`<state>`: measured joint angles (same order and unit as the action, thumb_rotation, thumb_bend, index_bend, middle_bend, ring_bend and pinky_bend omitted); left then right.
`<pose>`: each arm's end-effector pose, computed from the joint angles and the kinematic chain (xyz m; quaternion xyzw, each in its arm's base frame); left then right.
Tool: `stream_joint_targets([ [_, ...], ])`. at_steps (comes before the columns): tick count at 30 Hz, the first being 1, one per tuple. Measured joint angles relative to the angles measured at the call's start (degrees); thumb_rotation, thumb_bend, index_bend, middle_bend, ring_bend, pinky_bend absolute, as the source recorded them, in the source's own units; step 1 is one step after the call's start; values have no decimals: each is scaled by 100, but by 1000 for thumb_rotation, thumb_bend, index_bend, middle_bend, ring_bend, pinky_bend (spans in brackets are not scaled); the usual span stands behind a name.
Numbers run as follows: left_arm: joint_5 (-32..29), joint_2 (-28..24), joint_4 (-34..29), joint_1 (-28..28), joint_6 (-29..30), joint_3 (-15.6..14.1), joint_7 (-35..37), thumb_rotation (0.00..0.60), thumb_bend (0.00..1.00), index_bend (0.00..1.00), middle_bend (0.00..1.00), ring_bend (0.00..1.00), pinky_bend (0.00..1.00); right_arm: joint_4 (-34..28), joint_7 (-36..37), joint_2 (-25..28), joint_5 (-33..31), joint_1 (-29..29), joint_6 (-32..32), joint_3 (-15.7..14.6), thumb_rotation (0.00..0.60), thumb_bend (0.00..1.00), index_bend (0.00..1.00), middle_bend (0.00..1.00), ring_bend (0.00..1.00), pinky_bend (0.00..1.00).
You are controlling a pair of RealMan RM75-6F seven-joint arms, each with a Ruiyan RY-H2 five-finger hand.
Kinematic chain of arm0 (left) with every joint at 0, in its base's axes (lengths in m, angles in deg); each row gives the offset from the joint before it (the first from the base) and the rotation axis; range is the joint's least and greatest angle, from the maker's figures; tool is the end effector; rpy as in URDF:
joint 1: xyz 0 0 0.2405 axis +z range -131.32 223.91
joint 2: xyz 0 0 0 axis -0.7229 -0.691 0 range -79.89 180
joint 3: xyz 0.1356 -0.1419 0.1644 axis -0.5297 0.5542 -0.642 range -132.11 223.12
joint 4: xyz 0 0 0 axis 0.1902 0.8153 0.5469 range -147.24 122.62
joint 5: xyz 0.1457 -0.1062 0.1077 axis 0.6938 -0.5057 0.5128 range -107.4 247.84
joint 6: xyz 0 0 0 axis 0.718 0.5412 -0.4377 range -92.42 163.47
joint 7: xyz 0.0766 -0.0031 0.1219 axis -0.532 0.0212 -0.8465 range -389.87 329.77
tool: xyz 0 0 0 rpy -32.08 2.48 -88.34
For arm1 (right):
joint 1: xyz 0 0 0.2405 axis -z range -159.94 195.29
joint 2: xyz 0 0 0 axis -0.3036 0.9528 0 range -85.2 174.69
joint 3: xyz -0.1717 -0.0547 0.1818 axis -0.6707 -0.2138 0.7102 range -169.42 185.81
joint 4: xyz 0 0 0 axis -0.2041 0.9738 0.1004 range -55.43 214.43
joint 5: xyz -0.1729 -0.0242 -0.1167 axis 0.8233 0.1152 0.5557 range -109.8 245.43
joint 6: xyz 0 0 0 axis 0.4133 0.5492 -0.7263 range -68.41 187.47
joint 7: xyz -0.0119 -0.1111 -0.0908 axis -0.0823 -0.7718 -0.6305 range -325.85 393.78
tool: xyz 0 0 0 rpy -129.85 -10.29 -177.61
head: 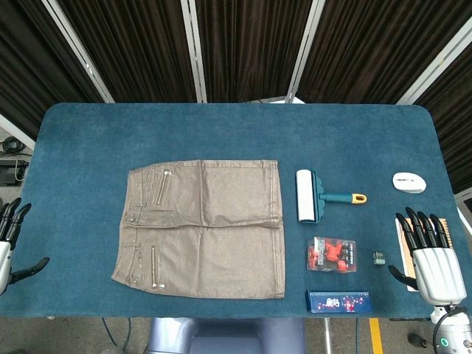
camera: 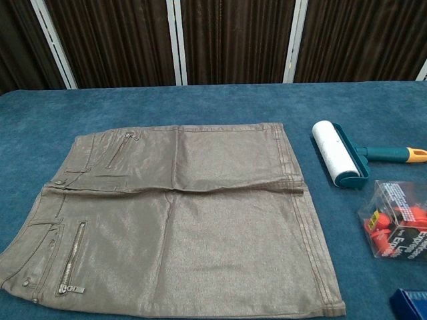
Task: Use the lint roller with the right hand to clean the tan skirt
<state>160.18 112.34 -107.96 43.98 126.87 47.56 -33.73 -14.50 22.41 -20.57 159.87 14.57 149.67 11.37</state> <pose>-0.2956 0.1633 0.1728 -0.5942 -0.3464 -0.4057 0.6020 -0.2895 -0.1711 0.1570 0.6247 -0.2997 0.3824 0.6113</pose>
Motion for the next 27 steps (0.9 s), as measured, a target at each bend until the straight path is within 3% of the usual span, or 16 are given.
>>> stream_joint_targets([
  [11, -19, 9, 42, -29, -48, 20, 36, 600, 0, 0, 0, 0, 0, 6, -6, -33, -67, -63, -182, -7, 600, 0, 0, 0, 0, 0],
  [18, -77, 72, 71, -91, -107, 82, -38, 600, 0, 0, 0, 0, 0, 15, -52, -15, -348, -491, -908, 183, 600, 0, 8, 12, 0, 0],
  [21, -148, 122, 114, -111, -147, 109, -99, 600, 0, 0, 0, 0, 0, 18, -59, 23, -602, -833, -1528, 327, 600, 0, 79, 105, 44, 8],
  [23, -211, 146, 135, -127, -180, 135, -125, 600, 0, 0, 0, 0, 0, 62, -60, 30, -825, -1141, -2027, 467, 600, 10, 154, 212, 138, 87],
  [27, -362, 189, 181, -147, -236, 189, -182, 600, 0, 0, 0, 0, 0, 298, -40, -56, -1315, -1795, -2953, 762, 600, 132, 206, 320, 267, 206],
])
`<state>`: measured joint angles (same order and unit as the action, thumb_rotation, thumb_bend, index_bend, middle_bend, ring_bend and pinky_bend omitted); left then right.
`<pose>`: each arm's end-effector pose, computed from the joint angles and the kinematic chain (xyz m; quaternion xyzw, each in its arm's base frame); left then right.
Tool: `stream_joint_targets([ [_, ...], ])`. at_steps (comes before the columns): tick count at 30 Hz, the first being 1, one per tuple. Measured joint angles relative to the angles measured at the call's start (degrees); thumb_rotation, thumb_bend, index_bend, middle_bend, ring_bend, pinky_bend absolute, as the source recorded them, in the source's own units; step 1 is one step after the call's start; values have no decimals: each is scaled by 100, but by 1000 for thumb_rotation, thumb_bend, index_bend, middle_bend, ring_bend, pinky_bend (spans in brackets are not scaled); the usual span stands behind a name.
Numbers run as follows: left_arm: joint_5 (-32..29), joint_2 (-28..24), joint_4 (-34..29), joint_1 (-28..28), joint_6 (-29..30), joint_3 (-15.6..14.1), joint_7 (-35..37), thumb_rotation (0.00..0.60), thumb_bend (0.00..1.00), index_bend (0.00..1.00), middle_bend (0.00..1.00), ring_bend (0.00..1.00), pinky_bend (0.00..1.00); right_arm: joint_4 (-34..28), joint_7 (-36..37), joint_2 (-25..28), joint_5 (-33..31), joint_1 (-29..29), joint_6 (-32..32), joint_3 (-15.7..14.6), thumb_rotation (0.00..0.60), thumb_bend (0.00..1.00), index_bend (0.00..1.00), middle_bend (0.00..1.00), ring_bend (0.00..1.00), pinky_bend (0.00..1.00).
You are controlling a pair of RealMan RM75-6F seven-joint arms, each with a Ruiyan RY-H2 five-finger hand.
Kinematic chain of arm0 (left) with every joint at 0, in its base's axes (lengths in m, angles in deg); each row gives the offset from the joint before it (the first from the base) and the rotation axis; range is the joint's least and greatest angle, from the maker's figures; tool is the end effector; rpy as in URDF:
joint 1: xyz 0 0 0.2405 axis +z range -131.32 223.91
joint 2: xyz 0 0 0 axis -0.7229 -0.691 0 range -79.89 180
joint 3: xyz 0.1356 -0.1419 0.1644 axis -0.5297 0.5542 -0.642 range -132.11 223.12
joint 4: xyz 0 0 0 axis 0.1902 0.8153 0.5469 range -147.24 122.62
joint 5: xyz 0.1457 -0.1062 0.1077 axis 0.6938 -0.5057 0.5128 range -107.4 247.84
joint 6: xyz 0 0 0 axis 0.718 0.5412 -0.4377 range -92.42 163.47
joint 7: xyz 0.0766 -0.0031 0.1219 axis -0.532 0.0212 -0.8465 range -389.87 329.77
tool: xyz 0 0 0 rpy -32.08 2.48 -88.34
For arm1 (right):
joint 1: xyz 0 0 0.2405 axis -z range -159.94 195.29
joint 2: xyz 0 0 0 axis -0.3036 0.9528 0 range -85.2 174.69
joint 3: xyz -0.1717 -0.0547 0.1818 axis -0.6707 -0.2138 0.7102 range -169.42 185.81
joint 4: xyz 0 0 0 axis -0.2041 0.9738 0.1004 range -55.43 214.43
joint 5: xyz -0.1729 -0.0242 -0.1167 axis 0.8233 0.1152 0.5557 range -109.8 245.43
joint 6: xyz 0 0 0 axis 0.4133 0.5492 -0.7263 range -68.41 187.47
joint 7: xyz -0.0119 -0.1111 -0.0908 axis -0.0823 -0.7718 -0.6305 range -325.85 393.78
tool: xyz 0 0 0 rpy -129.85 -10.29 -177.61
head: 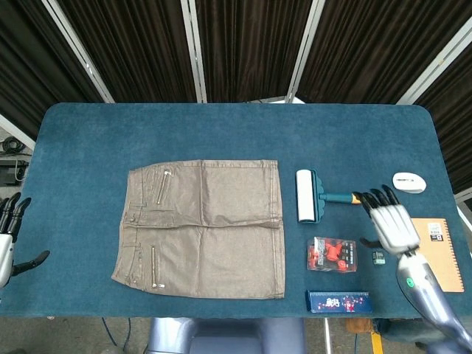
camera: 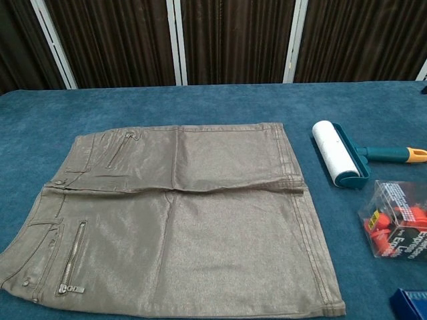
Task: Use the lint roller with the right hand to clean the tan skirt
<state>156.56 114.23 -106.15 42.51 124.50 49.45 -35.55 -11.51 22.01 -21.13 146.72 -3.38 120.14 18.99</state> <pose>-0.3030 0.1784 0.1677 -0.5877 -0.3463 -0.3900 0.6186 -0.2685 -0.2893 0.1221 0.7042 -0.3461 0.3159 0.5334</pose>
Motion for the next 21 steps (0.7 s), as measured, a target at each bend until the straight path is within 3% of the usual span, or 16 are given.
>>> stream_joint_targets([
  [4, -202, 62, 52, -29, -102, 60, -82, 600, 0, 0, 0, 0, 0, 622, -68, -320, -450, -702, -737, 227, 600, 167, 213, 342, 312, 260],
  [10, -488, 157, 142, -95, -285, 145, -226, 600, 0, 0, 0, 0, 0, 1560, -305, -952, -1026, -1335, -1527, 345, 600, 168, 214, 343, 310, 261],
  [21, -705, 210, 200, -144, -389, 223, -294, 600, 0, 0, 0, 0, 0, 2577, -796, -1683, -1435, -1746, -2069, 37, 600, 191, 218, 343, 309, 260],
])
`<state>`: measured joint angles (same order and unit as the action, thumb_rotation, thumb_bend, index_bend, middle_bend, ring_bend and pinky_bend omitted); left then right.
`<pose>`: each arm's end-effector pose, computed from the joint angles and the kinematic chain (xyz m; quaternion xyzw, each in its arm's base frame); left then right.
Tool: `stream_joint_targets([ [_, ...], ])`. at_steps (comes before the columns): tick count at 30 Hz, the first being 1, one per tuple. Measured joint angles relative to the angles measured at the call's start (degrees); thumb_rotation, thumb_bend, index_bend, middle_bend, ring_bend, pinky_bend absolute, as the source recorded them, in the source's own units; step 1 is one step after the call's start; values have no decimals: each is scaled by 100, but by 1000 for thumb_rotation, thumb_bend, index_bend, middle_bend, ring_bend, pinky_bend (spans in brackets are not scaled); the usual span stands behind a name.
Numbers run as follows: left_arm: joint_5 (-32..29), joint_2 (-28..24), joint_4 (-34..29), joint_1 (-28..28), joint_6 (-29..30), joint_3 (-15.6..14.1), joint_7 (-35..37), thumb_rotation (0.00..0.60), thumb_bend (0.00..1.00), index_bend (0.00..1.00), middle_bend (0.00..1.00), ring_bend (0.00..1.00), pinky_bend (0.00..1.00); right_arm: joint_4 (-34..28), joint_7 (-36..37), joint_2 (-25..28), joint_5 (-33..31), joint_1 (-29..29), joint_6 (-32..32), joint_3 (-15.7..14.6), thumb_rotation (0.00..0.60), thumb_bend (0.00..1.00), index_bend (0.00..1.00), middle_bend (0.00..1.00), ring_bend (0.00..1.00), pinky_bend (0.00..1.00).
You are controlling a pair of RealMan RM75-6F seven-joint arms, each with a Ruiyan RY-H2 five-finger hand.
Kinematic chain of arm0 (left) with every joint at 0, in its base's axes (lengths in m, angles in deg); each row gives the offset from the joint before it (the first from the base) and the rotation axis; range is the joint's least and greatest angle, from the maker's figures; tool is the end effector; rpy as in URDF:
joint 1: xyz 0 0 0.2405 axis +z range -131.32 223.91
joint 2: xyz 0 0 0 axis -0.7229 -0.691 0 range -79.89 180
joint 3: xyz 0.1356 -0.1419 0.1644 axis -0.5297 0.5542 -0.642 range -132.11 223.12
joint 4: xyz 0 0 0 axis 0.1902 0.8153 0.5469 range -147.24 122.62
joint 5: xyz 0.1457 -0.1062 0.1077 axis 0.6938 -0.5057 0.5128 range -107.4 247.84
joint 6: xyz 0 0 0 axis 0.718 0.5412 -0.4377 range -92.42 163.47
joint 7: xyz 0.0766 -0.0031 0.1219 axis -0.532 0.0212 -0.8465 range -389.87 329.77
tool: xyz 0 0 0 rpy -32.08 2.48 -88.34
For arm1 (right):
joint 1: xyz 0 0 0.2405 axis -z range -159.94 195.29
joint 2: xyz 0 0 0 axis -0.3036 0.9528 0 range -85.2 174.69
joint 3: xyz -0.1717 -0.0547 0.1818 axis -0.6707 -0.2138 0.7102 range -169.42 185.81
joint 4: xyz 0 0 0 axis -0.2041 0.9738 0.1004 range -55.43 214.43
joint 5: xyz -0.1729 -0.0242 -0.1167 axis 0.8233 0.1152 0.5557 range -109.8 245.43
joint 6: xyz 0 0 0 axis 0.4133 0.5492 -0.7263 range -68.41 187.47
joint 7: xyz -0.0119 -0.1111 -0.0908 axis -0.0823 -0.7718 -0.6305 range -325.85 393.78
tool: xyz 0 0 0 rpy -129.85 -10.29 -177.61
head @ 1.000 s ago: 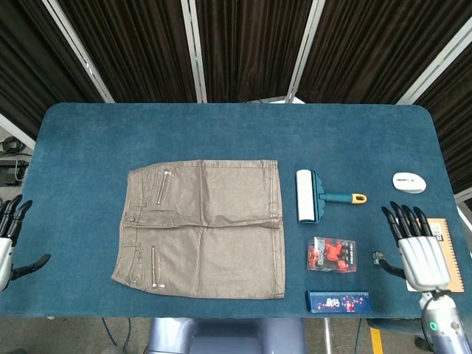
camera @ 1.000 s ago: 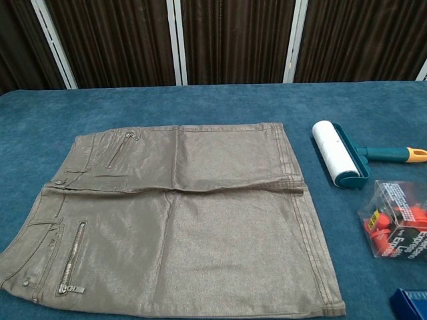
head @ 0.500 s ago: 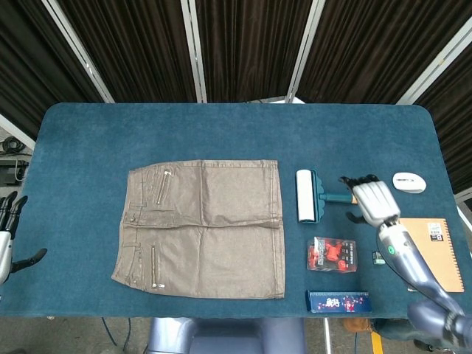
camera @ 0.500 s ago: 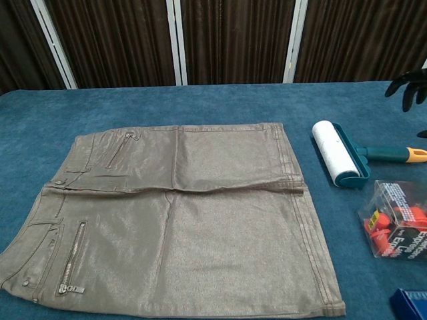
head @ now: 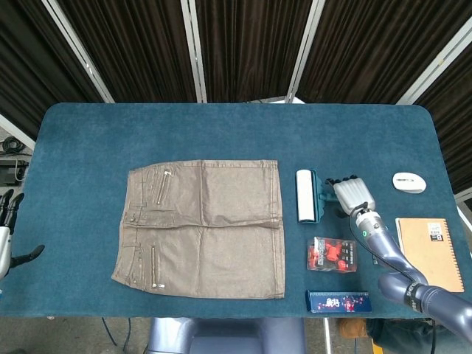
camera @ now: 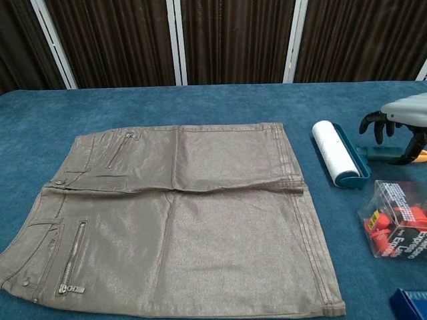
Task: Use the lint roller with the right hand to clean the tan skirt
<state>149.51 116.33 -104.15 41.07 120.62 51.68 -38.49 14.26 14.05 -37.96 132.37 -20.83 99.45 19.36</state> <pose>-0.3191 0.1940 0.1623 -0.5693 -0.3640 -0.3519 0.6478 -0.2719 -0.3888 0.0437 0.7557 -0.3460 0.1953 0.5206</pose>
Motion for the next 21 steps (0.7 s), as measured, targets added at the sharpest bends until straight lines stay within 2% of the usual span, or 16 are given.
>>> stream_joint_targets([
  [21, 43, -59, -80, 28, 73, -28, 49, 600, 0, 0, 0, 0, 0, 1247, -244, -554, -103, -130, -58, -365, 600, 214, 257, 343, 308, 260],
])
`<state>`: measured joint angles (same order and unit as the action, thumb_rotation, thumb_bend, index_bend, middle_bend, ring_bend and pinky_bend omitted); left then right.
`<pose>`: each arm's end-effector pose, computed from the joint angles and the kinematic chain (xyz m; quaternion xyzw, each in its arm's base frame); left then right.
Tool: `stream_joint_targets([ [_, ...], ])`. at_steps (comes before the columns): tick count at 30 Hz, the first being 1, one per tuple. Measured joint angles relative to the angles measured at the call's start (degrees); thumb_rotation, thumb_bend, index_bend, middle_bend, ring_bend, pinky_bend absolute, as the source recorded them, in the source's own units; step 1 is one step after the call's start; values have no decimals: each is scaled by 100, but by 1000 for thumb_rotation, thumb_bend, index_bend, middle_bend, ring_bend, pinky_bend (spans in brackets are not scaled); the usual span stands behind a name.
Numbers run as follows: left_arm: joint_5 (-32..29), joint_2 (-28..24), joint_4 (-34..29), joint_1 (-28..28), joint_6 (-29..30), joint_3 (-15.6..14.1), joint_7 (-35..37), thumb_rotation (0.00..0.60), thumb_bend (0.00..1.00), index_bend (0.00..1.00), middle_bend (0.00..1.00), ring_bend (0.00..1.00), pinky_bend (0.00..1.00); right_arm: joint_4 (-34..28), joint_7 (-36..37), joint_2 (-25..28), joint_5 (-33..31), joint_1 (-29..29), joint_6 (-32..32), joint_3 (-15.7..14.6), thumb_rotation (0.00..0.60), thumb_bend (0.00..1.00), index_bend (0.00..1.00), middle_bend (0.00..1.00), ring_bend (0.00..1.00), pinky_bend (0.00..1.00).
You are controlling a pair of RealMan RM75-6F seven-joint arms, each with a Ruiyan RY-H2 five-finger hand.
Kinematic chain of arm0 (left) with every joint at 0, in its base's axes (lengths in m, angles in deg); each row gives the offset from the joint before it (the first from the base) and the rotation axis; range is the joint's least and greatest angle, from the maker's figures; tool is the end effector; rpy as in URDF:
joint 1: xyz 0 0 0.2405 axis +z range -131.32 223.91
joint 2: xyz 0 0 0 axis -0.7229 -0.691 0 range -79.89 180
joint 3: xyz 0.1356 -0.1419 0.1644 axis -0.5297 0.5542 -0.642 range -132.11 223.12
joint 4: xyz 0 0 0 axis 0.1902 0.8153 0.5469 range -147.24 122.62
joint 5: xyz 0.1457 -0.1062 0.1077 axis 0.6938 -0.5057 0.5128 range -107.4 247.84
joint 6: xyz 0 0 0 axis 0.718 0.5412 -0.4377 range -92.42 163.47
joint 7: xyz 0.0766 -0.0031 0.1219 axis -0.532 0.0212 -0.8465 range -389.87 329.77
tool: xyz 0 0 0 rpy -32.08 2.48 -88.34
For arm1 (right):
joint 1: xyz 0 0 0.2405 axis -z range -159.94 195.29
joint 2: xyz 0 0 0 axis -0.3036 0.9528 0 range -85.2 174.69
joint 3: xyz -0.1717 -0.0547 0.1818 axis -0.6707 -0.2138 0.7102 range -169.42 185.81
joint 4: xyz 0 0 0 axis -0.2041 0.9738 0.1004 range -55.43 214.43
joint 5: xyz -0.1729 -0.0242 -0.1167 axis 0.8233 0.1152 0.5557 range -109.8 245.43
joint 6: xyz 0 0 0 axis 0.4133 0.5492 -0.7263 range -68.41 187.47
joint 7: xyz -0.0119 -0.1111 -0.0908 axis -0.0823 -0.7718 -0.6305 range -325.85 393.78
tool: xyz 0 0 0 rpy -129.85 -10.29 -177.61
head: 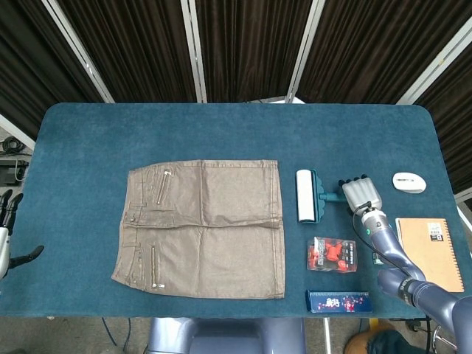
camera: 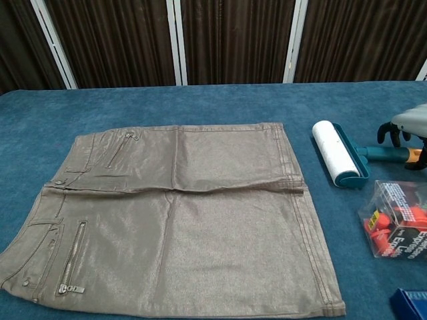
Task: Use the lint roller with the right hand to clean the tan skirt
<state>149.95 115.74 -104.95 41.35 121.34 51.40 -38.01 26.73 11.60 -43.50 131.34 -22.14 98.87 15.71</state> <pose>-0.3168 0.1913 0.1648 -0.5675 -0.3644 -0.3574 0.6461 -0.3046 -0.3987 0.0368 0.7599 -0.3087 0.1319 0.5566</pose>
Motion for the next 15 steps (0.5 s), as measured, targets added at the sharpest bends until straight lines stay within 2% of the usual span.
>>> stream_joint_targets([
  [5, -17, -1, 7, -5, -12, 2, 4, 600, 0, 0, 0, 0, 0, 46, 126, -34, 70, -3, -20, -40, 600, 232, 276, 343, 316, 260],
  [9, -43, 5, 16, -15, -34, 7, -2, 600, 0, 0, 0, 0, 0, 104, 270, -74, 187, -11, -12, -76, 600, 279, 322, 369, 337, 298],
  [15, -79, 21, 32, -22, -45, 17, -14, 600, 0, 0, 0, 0, 0, 229, 434, -153, 380, -32, 54, -121, 600, 513, 478, 506, 428, 349],
])
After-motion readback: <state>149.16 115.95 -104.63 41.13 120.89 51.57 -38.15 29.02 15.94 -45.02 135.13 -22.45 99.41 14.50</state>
